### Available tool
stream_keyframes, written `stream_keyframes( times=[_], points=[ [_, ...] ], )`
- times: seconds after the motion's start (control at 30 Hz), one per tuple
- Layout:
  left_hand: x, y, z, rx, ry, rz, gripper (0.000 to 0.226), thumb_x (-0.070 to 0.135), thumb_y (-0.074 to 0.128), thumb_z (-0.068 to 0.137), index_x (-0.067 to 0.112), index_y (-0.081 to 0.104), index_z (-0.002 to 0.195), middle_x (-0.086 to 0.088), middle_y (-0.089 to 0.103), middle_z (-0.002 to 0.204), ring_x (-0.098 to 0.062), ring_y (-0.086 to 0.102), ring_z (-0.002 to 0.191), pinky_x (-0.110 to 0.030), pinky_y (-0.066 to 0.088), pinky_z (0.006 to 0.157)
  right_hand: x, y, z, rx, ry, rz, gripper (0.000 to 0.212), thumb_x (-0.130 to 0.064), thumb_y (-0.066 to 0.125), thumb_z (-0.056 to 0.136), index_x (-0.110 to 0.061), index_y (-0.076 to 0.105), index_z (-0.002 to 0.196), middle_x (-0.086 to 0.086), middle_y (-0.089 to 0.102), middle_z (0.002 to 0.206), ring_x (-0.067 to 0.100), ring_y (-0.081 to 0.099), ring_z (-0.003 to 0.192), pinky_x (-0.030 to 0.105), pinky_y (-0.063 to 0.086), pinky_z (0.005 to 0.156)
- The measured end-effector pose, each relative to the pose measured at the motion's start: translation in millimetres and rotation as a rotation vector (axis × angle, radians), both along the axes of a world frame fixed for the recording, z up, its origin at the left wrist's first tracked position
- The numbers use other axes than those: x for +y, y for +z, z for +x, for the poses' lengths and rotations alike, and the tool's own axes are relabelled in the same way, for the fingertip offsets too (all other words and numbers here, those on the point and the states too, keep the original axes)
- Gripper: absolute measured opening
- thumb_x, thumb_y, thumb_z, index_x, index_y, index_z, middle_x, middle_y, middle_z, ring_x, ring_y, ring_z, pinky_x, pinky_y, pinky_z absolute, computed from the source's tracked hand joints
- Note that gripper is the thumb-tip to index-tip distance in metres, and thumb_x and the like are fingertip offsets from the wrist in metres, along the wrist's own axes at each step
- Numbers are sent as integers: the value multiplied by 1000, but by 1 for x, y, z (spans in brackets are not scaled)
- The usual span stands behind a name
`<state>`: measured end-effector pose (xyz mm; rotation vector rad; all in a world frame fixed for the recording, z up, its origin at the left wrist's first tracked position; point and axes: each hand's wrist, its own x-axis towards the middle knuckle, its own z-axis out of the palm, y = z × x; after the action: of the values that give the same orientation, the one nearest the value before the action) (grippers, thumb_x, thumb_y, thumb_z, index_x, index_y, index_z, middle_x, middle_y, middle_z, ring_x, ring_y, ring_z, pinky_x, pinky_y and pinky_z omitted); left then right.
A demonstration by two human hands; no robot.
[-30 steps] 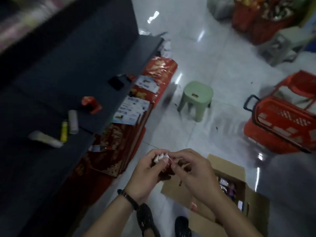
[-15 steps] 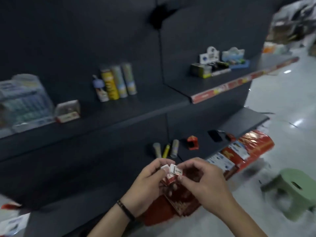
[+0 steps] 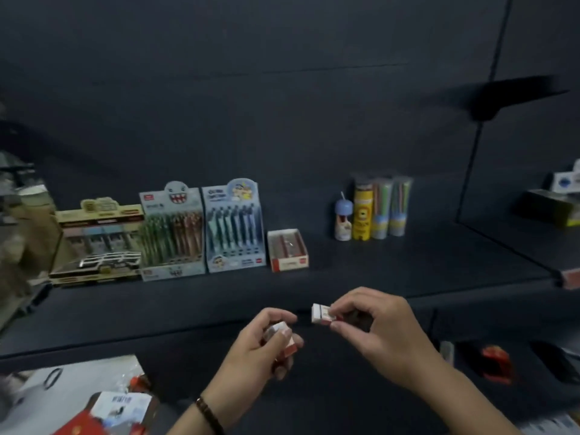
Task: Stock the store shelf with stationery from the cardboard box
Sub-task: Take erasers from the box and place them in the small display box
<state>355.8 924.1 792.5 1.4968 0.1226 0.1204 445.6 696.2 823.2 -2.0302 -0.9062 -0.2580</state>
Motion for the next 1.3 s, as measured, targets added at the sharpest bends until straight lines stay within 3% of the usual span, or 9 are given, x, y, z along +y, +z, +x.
stream_keyframes(
  times=[0.23, 0.37, 0.57, 0.67, 0.87, 0.97, 1.13, 1.3],
  points=[
    [58, 0, 62, 26, 92, 250, 17, 14, 63, 103, 29, 69, 97, -8, 63, 80, -17, 49, 60, -31, 40, 55, 54, 19, 127, 21, 24, -61, 11, -20, 88, 86, -29, 83, 92, -16, 73, 88, 1, 69, 86, 15, 53, 74],
    [76, 6, 110, 12, 173, 508, 15, 19, 65, 102, 33, 63, 106, 5, 61, 72, -6, 55, 62, -25, 45, 60, 83, 18, 194, 32, 47, -206, 6, -27, 79, 94, -32, 81, 96, -18, 68, 95, -2, 64, 90, 19, 54, 82],
    [108, -2, 161, -38, 224, 731, 27, 34, 66, 102, 40, 51, 123, 9, 71, 89, -12, 70, 75, -34, 58, 69, 122, 12, 247, -3, 150, -364, 8, -23, 79, 94, -26, 82, 101, -17, 71, 101, -3, 66, 91, 20, 57, 83],
    [123, -10, 179, -59, 214, 722, 20, 31, 64, 103, 37, 52, 117, 11, 70, 89, -13, 70, 76, -37, 59, 69, 130, 8, 255, 21, 181, -419, 9, -25, 80, 94, -26, 82, 103, -17, 71, 101, -2, 67, 92, 18, 56, 83],
    [131, -7, 199, -62, 136, 728, 18, 23, 65, 102, 32, 59, 116, 9, 70, 83, -5, 68, 69, -20, 51, 63, 140, 4, 259, 35, 186, -498, 9, -25, 81, 92, -30, 83, 99, -20, 75, 100, -6, 67, 92, 14, 54, 82],
    [131, -6, 205, -69, 98, 679, 18, 22, 68, 101, 30, 61, 115, 12, 69, 86, -5, 68, 67, -18, 49, 61, 140, 5, 259, 67, 186, -505, 11, -24, 81, 92, -31, 84, 99, -20, 75, 100, -7, 67, 93, 17, 56, 84],
    [136, -9, 207, -97, 71, 630, 17, 20, 69, 100, 28, 62, 114, 11, 71, 80, -7, 67, 64, -21, 50, 59, 139, 3, 258, 62, 197, -590, 19, -20, 69, 96, -33, 82, 103, -29, 56, 106, -9, 57, 98, 13, 46, 82],
    [140, -3, 206, -114, 79, 580, 16, 20, 70, 100, 30, 66, 113, -4, 73, 79, -13, 67, 60, -27, 53, 56, 133, 5, 259, 45, 226, -749, 21, -37, 63, 95, -42, 74, 112, -24, 42, 118, 4, 41, 115, 32, 44, 102]
  ],
)
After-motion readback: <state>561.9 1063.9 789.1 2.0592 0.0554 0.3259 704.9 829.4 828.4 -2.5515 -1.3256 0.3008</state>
